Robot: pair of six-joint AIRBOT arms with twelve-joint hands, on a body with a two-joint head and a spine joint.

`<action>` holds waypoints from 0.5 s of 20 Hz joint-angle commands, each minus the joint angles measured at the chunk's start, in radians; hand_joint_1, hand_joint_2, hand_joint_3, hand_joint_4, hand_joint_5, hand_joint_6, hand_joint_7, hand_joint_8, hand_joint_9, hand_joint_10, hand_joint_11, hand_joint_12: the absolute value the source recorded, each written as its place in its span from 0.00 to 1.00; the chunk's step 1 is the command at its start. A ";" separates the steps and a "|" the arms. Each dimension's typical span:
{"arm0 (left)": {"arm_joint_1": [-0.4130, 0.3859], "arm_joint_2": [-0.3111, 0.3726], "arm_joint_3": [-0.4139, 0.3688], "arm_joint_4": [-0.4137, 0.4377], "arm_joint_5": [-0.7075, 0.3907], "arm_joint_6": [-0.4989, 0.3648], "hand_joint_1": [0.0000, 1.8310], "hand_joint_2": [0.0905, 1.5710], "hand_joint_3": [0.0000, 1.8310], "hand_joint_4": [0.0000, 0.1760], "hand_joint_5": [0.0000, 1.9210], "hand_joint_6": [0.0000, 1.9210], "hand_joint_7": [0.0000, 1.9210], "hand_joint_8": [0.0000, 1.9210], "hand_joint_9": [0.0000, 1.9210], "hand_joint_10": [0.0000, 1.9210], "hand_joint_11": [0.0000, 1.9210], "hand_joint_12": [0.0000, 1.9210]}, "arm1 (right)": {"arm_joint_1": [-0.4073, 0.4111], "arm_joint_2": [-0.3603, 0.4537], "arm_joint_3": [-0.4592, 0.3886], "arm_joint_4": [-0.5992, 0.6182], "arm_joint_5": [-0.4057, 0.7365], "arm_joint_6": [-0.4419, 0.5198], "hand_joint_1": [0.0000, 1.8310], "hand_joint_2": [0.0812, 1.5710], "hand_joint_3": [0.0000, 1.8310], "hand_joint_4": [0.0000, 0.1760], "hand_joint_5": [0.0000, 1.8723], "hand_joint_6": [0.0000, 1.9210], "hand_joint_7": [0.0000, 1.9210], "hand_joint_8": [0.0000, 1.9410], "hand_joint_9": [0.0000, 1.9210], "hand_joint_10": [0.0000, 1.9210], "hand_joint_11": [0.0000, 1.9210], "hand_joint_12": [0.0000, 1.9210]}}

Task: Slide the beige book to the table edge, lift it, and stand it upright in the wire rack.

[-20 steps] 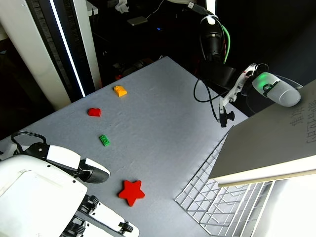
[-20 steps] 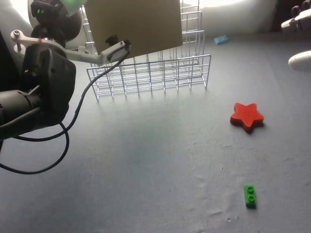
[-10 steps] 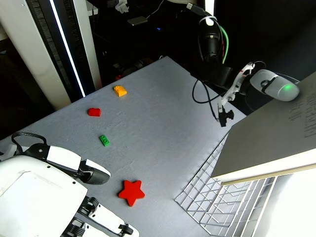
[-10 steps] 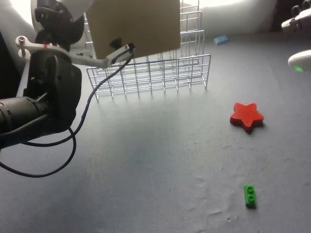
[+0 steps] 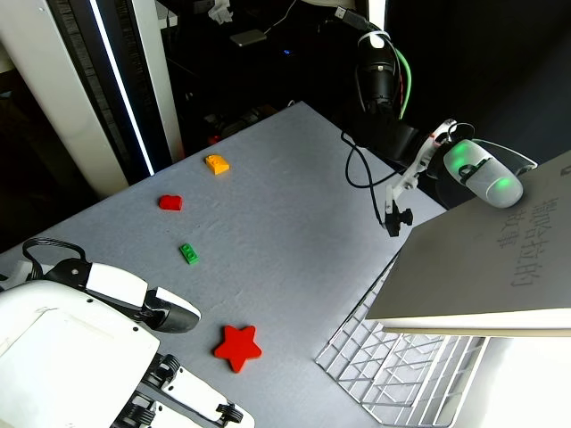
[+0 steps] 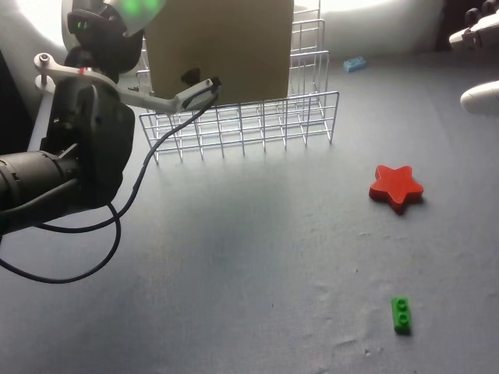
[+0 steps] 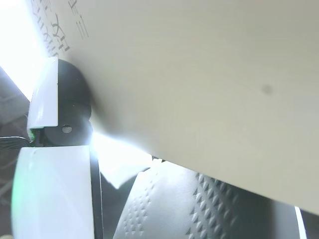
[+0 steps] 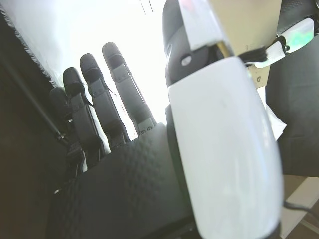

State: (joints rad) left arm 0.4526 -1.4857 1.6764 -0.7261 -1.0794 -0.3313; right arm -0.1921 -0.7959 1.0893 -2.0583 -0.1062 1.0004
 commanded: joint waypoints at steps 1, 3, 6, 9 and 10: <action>-0.004 -0.002 0.007 0.012 -0.062 0.018 0.74 0.74 0.00 0.00 0.43 0.59 0.43 0.66 0.41 0.73 0.35 0.79 | 0.009 0.005 0.004 -0.005 -0.066 -0.001 0.13 0.74 0.00 0.00 0.20 0.00 0.21 0.00 0.22 0.00 0.00 0.52; -0.012 -0.010 0.007 -0.044 -0.062 0.071 0.74 0.73 0.00 0.00 0.43 0.59 0.44 0.66 0.41 0.74 0.33 0.80 | 0.009 0.005 0.004 -0.005 -0.066 -0.001 0.14 0.73 0.00 0.00 0.20 0.00 0.20 0.00 0.20 0.00 0.00 0.51; -0.018 -0.012 0.009 -0.044 -0.060 0.094 0.74 0.74 0.00 0.00 0.42 0.60 0.43 0.66 0.41 0.73 0.34 0.78 | 0.009 0.005 0.004 -0.005 -0.066 -0.001 0.13 0.73 0.00 0.00 0.21 0.00 0.21 0.00 0.21 0.00 0.00 0.52; -0.020 -0.018 0.008 -0.039 -0.047 0.123 0.74 0.73 0.00 0.00 0.42 0.60 0.45 0.64 0.42 0.72 0.35 0.77 | 0.009 0.005 0.003 -0.005 -0.068 -0.006 0.13 0.74 0.00 0.00 0.20 0.00 0.21 0.00 0.21 0.00 0.00 0.52; -0.021 -0.019 0.008 -0.039 -0.048 0.124 0.74 0.73 0.00 0.00 0.43 0.58 0.44 0.65 0.41 0.74 0.34 0.79 | 0.009 0.005 0.003 -0.005 -0.069 -0.006 0.13 0.74 0.00 0.00 0.21 0.00 0.22 0.00 0.21 0.00 0.00 0.52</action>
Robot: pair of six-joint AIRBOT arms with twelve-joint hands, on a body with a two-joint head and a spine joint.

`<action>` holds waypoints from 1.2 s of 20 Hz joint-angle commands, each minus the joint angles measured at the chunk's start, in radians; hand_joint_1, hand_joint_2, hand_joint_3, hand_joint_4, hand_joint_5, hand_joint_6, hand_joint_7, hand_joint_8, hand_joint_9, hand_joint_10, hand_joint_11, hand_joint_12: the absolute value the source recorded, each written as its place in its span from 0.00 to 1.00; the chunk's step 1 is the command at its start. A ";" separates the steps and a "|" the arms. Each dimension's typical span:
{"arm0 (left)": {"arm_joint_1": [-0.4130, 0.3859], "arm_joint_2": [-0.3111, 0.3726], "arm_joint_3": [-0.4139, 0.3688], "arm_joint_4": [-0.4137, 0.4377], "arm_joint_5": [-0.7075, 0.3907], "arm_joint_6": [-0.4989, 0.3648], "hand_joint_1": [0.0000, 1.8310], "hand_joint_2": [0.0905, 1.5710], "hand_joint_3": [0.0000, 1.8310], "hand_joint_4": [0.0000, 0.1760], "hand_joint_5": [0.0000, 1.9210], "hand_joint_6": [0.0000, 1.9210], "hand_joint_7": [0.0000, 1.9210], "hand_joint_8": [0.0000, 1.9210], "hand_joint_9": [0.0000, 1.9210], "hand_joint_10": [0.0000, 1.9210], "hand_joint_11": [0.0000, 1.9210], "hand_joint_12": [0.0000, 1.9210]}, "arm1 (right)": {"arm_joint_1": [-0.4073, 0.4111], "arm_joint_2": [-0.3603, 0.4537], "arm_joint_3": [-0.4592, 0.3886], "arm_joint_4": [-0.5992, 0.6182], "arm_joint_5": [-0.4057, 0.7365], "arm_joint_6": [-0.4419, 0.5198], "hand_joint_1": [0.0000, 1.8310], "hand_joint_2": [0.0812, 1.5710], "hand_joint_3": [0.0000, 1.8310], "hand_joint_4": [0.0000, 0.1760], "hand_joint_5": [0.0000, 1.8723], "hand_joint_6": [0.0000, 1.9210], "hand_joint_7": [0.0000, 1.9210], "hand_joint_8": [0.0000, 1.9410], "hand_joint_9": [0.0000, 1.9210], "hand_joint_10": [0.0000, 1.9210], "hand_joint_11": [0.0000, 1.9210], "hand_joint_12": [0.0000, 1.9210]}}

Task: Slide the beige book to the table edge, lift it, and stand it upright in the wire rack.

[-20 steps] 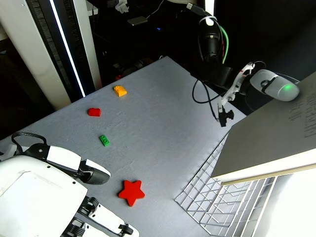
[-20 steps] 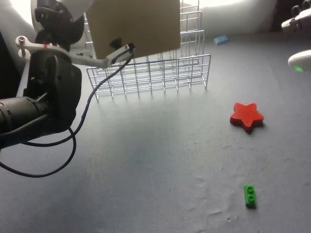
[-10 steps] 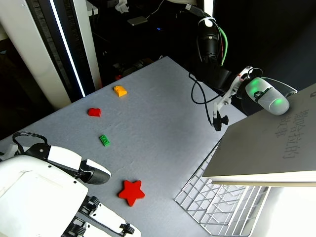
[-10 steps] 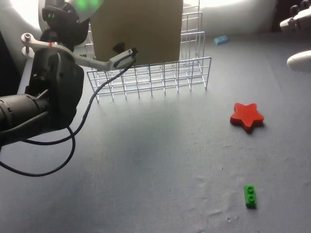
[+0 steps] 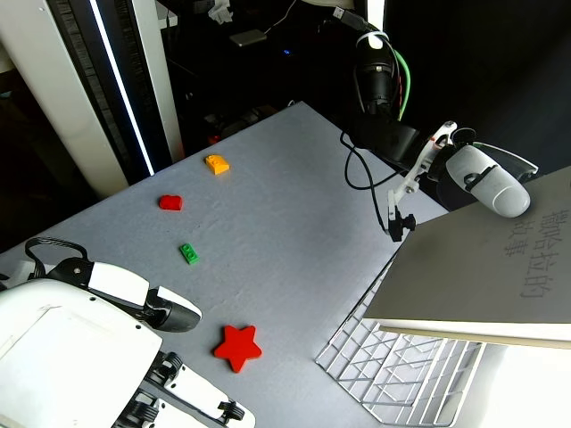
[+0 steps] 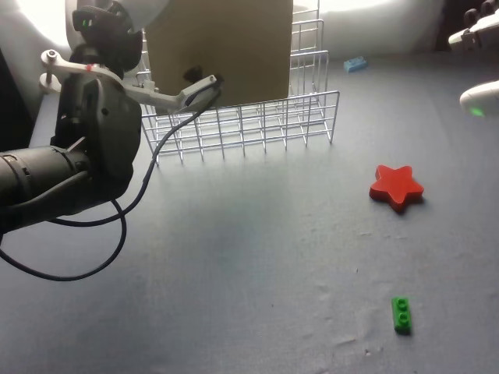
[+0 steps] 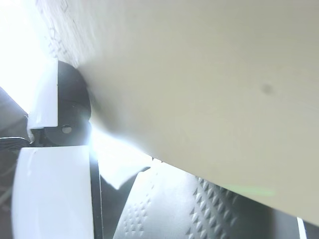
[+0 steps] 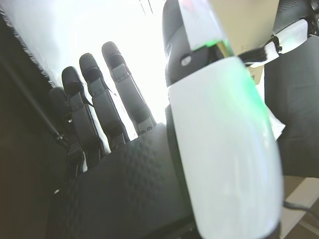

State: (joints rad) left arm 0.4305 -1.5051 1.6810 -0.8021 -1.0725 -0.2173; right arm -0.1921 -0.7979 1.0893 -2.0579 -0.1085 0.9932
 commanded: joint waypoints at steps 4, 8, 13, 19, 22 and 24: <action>-0.008 -0.008 0.002 0.030 -0.118 0.008 0.74 0.73 0.00 0.00 0.45 0.56 0.44 0.65 0.41 0.74 0.35 0.79 | 0.010 0.007 0.003 -0.006 -0.068 0.001 0.14 0.73 0.00 0.00 0.21 0.00 0.21 0.00 0.21 0.00 0.00 0.52; -0.010 -0.011 -0.009 0.030 -0.198 -0.014 0.74 0.74 0.00 0.00 0.42 0.60 0.43 0.66 0.40 0.76 0.34 0.80 | 0.011 0.006 0.003 -0.006 -0.073 0.000 0.13 0.74 0.00 0.00 0.21 0.00 0.22 0.00 0.22 0.00 0.00 0.52; -0.008 -0.013 -0.019 0.062 -0.272 -0.059 0.74 0.74 0.00 0.00 0.43 0.60 0.43 0.67 0.40 0.75 0.33 0.80 | 0.011 0.006 0.002 -0.006 -0.075 -0.004 0.11 0.74 0.00 0.00 0.20 0.00 0.21 0.00 0.21 0.00 0.00 0.52; -0.002 -0.012 -0.035 0.064 -0.334 -0.078 0.74 0.73 0.00 0.00 0.43 0.58 0.44 0.65 0.42 0.74 0.36 0.80 | 0.010 0.008 -0.006 -0.006 -0.080 -0.009 0.14 0.73 0.00 0.00 0.22 0.00 0.21 0.00 0.22 0.00 0.00 0.53; 0.009 -0.006 -0.040 0.122 -0.334 -0.072 0.74 0.73 0.00 0.00 0.43 0.58 0.46 0.63 0.43 0.73 0.35 0.78 | 0.014 0.008 -0.007 -0.006 -0.081 -0.009 0.12 0.74 0.00 0.00 0.21 0.00 0.21 0.00 0.22 0.00 0.01 0.52; 0.014 -0.003 -0.043 0.154 -0.334 -0.070 0.74 0.73 0.00 0.00 0.44 0.56 0.44 0.66 0.41 0.75 0.33 0.81 | 0.014 0.008 -0.008 -0.006 -0.084 -0.009 0.12 0.74 0.00 0.00 0.20 0.00 0.20 0.00 0.21 0.00 0.00 0.51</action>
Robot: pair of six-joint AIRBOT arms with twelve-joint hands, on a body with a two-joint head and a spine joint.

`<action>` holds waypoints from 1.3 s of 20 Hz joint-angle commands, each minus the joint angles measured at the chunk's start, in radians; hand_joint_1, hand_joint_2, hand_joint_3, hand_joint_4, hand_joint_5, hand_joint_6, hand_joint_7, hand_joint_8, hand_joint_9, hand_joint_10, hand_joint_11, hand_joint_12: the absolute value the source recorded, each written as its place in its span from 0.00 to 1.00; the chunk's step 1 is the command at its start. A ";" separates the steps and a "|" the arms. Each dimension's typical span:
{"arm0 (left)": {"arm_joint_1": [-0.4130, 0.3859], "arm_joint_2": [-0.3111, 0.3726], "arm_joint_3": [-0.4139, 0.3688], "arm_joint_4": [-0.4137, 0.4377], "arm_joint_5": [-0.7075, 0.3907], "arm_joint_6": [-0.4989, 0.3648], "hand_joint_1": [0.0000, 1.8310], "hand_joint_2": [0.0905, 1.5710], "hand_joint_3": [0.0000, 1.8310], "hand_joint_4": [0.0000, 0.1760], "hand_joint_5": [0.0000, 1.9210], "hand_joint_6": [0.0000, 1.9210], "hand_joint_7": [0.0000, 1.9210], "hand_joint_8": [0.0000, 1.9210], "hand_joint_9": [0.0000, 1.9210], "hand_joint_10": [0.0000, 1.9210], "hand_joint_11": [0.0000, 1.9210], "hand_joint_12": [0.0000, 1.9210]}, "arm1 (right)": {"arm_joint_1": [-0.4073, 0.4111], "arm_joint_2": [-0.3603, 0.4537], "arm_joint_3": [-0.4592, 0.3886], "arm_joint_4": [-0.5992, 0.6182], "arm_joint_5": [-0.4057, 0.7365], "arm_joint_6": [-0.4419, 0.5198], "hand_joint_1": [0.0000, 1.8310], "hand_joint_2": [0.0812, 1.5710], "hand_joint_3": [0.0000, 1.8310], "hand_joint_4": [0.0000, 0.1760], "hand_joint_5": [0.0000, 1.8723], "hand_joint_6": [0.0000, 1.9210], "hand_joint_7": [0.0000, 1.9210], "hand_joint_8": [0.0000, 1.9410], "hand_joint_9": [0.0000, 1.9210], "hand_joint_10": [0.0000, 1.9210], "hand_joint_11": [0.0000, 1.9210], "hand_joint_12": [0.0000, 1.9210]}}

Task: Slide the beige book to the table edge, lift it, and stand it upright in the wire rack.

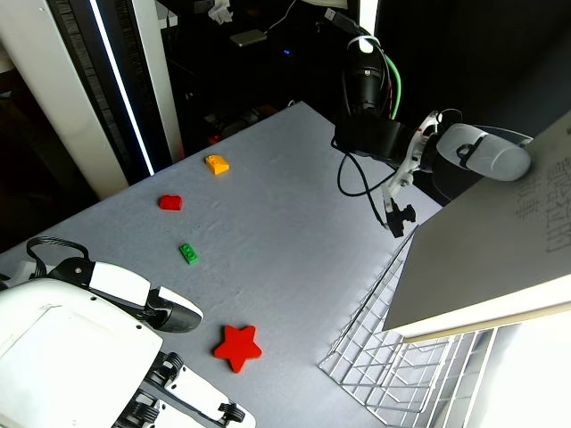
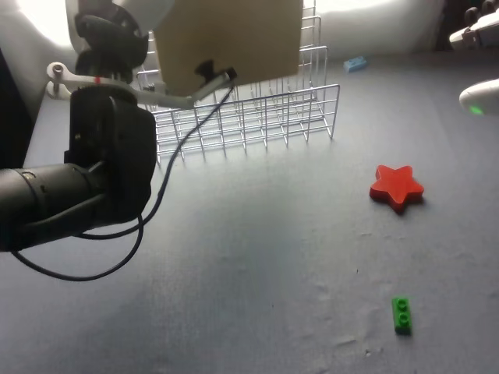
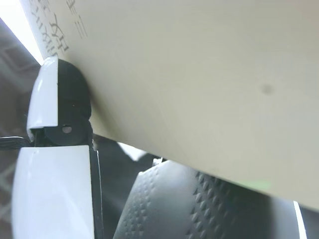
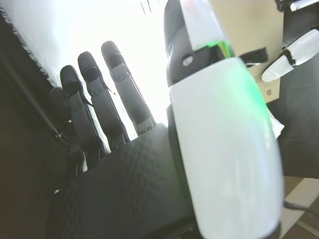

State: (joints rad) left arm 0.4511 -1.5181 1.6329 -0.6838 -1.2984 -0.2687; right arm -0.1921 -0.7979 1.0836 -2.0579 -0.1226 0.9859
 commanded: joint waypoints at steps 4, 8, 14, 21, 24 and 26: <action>-0.004 0.012 0.009 0.091 -0.108 -0.004 0.74 0.73 0.00 0.00 0.44 0.57 0.44 0.66 0.41 0.73 0.35 0.78 | 0.012 0.008 -0.004 -0.006 -0.074 -0.004 0.14 0.73 0.00 0.00 0.21 0.00 0.21 0.00 0.21 0.00 0.00 0.52; 0.003 0.005 0.018 0.091 -0.108 0.006 0.74 0.73 0.00 0.00 0.44 0.56 0.44 0.67 0.41 0.72 0.36 0.79 | 0.014 0.008 -0.006 -0.006 -0.074 -0.007 0.12 0.74 0.00 0.00 0.20 0.00 0.21 0.00 0.22 0.00 0.00 0.52; 0.019 -0.016 0.069 0.090 -0.120 0.017 0.74 0.73 0.00 0.00 0.46 0.54 0.43 0.67 0.40 0.74 0.35 0.78 | 0.010 -0.004 -0.005 -0.006 -0.092 -0.007 0.12 0.74 0.00 0.00 0.21 0.00 0.21 0.00 0.22 0.00 0.00 0.52; 0.041 -0.044 0.061 0.103 -0.242 0.004 0.74 0.73 0.00 0.00 0.43 0.59 0.44 0.65 0.41 0.74 0.34 0.80 | 0.008 -0.007 -0.005 -0.006 -0.093 -0.007 0.13 0.74 0.00 0.00 0.20 0.00 0.20 0.00 0.20 0.00 0.00 0.51; 0.047 -0.050 0.058 0.104 -0.251 0.000 0.74 0.74 0.00 0.00 0.42 0.60 0.44 0.65 0.40 0.74 0.34 0.80 | 0.007 -0.007 -0.005 -0.006 -0.093 -0.011 0.13 0.74 0.00 0.00 0.21 0.00 0.21 0.00 0.21 0.00 0.00 0.51; 0.052 -0.054 0.058 0.104 -0.251 0.000 0.74 0.74 0.00 0.00 0.42 0.60 0.43 0.66 0.39 0.76 0.33 0.81 | 0.006 -0.007 -0.005 -0.006 -0.095 -0.011 0.13 0.74 0.00 0.00 0.21 0.00 0.21 0.00 0.22 0.00 0.01 0.50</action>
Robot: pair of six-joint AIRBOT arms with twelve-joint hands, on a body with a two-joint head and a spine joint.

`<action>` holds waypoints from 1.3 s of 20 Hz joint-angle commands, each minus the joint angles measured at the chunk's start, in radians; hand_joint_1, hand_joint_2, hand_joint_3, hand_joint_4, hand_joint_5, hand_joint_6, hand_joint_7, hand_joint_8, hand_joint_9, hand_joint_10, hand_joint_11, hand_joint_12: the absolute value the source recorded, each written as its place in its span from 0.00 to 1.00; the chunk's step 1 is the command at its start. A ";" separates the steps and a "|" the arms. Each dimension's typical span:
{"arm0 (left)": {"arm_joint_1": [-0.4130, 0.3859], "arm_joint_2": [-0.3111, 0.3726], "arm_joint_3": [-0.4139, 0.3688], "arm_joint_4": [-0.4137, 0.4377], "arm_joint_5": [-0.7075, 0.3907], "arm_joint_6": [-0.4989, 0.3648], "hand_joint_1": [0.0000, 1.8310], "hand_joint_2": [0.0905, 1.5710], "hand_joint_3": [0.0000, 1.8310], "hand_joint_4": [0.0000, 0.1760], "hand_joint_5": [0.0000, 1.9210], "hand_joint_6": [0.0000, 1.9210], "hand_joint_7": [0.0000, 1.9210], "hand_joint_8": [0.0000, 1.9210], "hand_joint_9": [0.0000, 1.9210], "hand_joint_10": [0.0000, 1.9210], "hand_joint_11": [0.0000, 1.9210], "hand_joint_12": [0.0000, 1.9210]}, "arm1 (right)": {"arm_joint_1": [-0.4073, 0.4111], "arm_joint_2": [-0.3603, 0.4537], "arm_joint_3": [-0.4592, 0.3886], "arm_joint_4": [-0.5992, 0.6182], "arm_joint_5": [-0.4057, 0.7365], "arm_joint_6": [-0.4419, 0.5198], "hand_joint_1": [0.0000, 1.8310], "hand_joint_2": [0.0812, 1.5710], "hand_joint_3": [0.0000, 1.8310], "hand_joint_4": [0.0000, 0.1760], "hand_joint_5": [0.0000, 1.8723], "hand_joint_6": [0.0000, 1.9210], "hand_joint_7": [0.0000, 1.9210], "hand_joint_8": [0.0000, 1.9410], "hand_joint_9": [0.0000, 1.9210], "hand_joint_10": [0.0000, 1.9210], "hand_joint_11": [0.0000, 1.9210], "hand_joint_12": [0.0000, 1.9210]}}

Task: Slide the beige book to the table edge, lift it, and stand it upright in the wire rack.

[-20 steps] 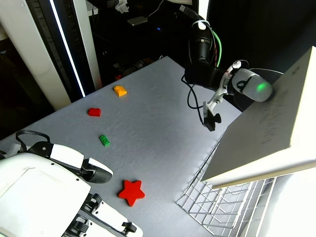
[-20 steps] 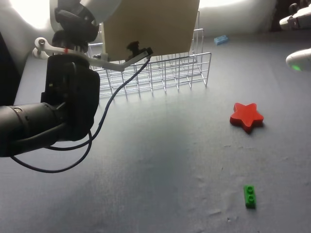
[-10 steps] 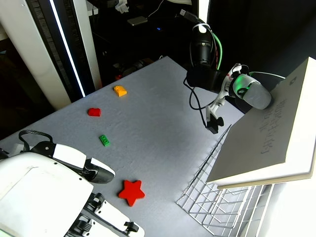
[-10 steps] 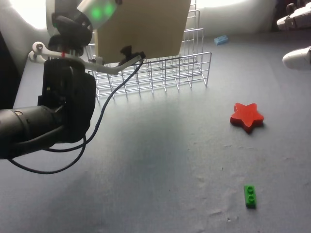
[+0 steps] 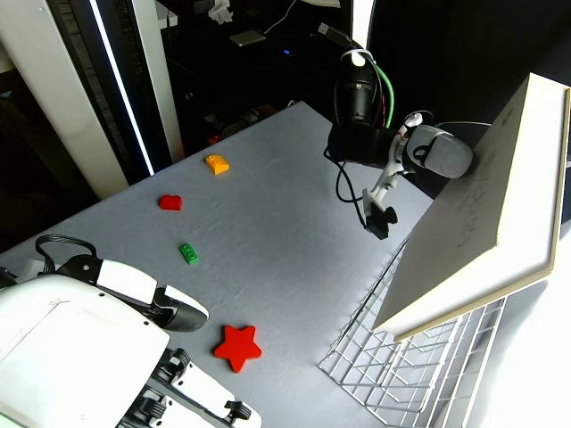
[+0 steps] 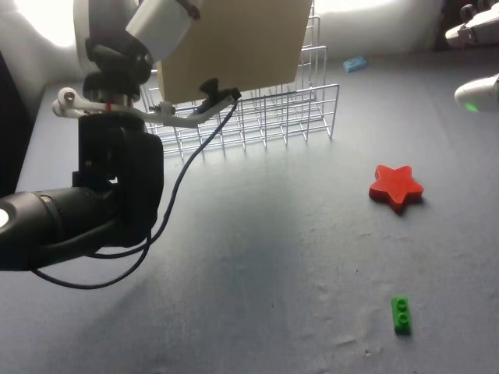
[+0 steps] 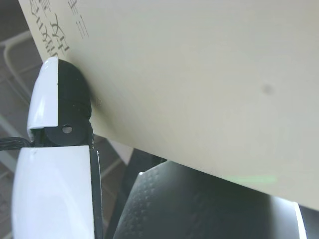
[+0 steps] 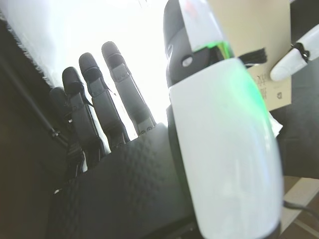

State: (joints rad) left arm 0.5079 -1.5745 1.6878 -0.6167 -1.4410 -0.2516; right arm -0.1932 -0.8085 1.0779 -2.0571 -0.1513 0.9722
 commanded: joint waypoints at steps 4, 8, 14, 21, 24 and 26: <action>0.002 -0.003 0.006 0.071 -0.087 -0.015 0.74 0.74 0.00 0.00 0.43 0.58 0.44 0.66 0.40 0.77 0.31 0.83 | 0.004 0.004 0.001 -0.007 -0.074 0.003 0.11 0.74 0.00 0.00 0.20 0.00 0.21 0.00 0.21 0.00 0.00 0.51; 0.005 -0.007 0.008 0.115 -0.073 -0.015 0.74 0.74 0.00 0.00 0.43 0.58 0.43 0.67 0.40 0.75 0.33 0.81 | 0.005 0.004 0.001 -0.007 -0.074 0.003 0.12 0.74 0.00 0.00 0.22 0.00 0.22 0.00 0.22 0.00 0.01 0.52; 0.005 -0.007 0.013 0.190 -0.016 -0.017 0.74 0.74 0.00 0.00 0.42 0.59 0.44 0.66 0.40 0.74 0.35 0.79 | 0.004 0.003 0.001 -0.007 -0.074 0.003 0.11 0.75 0.00 0.00 0.21 0.00 0.20 0.00 0.21 0.00 0.00 0.51; 0.009 -0.007 0.014 0.215 0.011 -0.046 0.74 0.74 0.00 0.00 0.42 0.59 0.43 0.67 0.41 0.73 0.37 0.77 | -0.002 0.003 0.001 -0.007 -0.074 0.003 0.11 0.74 0.00 0.00 0.22 0.00 0.21 0.00 0.22 0.00 0.00 0.52; 0.015 -0.007 0.014 0.180 0.044 -0.051 0.74 0.73 0.00 0.00 0.43 0.57 0.44 0.67 0.43 0.73 0.37 0.77 | -0.003 0.001 0.001 -0.007 -0.074 0.003 0.11 0.75 0.00 0.00 0.20 0.00 0.20 0.00 0.21 0.00 0.00 0.51; 0.015 -0.007 0.017 0.143 0.076 -0.051 0.74 0.73 0.00 0.00 0.43 0.58 0.44 0.66 0.42 0.72 0.38 0.75 | -0.003 0.001 0.001 -0.007 -0.075 0.003 0.11 0.74 0.00 0.00 0.20 0.00 0.20 0.00 0.21 0.00 0.00 0.53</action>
State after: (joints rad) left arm 0.5285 -1.5848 1.7004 -0.4980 -1.2602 -0.2829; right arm -0.2043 -0.8131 1.0779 -2.0544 -0.1589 0.9718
